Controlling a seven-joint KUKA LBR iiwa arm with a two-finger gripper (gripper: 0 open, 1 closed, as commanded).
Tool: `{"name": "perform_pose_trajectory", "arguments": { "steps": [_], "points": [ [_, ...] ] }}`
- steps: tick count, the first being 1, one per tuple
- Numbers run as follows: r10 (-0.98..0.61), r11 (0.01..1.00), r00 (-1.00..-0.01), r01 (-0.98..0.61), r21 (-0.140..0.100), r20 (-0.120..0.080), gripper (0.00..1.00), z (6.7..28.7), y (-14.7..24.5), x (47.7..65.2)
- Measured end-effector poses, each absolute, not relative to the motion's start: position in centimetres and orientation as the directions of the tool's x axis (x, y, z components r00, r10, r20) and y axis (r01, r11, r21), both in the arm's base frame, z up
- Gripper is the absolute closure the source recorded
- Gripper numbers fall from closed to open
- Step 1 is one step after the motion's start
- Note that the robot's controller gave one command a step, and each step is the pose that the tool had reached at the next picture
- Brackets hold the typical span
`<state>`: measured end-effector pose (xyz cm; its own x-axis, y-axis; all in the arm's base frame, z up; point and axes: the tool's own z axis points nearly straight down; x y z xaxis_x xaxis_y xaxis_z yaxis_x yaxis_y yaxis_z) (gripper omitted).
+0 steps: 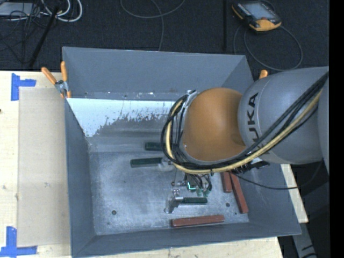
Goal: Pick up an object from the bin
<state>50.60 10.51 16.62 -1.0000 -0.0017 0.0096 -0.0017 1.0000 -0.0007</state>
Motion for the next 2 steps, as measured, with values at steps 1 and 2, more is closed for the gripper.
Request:
{"name": "perform_pose_trajectory", "arguments": {
  "steps": [1,2],
  "points": [
    [0.002,1.000,-1.000,0.002,0.000,0.002,0.00,17.0,10.5,50.8],
    [-0.064,0.998,-0.998,-0.064,0.001,-0.005,0.00,11.8,7.2,52.1]
  ]
}}
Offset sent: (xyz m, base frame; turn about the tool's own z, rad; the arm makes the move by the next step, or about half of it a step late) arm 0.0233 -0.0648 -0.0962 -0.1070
